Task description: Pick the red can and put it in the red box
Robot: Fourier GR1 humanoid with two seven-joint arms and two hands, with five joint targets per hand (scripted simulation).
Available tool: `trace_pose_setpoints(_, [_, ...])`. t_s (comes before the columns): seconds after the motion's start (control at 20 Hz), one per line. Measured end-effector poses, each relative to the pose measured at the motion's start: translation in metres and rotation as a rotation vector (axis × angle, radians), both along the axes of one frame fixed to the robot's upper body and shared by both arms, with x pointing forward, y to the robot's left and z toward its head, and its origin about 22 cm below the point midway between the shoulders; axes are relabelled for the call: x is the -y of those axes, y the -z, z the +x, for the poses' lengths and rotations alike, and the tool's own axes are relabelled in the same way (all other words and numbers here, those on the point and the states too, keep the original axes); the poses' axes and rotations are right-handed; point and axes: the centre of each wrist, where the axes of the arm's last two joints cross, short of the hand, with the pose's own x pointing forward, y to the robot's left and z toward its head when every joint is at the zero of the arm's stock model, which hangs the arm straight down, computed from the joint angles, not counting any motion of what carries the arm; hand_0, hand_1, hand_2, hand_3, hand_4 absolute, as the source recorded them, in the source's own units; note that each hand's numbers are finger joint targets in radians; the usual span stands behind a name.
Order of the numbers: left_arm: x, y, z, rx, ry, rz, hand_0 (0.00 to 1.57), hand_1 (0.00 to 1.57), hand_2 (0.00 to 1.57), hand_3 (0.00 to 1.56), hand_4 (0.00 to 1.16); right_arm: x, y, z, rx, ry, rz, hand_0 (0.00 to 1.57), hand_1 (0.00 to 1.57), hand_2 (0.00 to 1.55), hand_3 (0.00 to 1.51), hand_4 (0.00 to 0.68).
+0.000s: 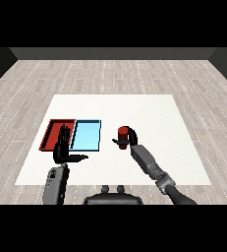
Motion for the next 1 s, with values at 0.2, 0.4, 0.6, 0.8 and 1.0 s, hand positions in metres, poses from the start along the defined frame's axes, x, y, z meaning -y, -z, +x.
trace_pose_setpoints(0.2, [0.006,0.000,0.008,0.002,0.019,0.001,0.00,0.00,0.00,0.00,0.00,-0.005,-0.009,0.001,0.058,-0.019,-0.018,1.43,1.43,1.43,1.37,0.625])
trace_pose_setpoints(0.4, [0.011,0.000,0.009,-0.005,0.044,0.005,0.00,0.00,0.00,0.00,0.00,-0.003,-0.026,0.001,0.126,-0.033,-0.028,1.42,1.42,1.43,1.37,0.615])
trace_pose_setpoints(0.6, [0.021,0.003,0.007,-0.018,0.069,0.012,0.00,0.00,0.00,0.00,0.00,-0.003,-0.049,-0.001,0.189,-0.038,-0.039,1.46,1.46,1.44,1.38,0.642])
trace_pose_setpoints(0.8, [0.032,-0.001,0.009,-0.036,0.099,0.021,0.00,0.00,0.00,0.00,0.00,0.005,-0.074,-0.005,0.242,-0.049,-0.017,1.45,1.45,1.43,1.39,0.655])
trace_pose_setpoints(1.0, [0.042,-0.006,0.008,-0.062,0.119,0.021,0.00,0.00,0.00,0.00,0.00,0.003,-0.089,-0.016,0.282,-0.047,0.003,1.45,1.45,1.43,1.39,0.653])
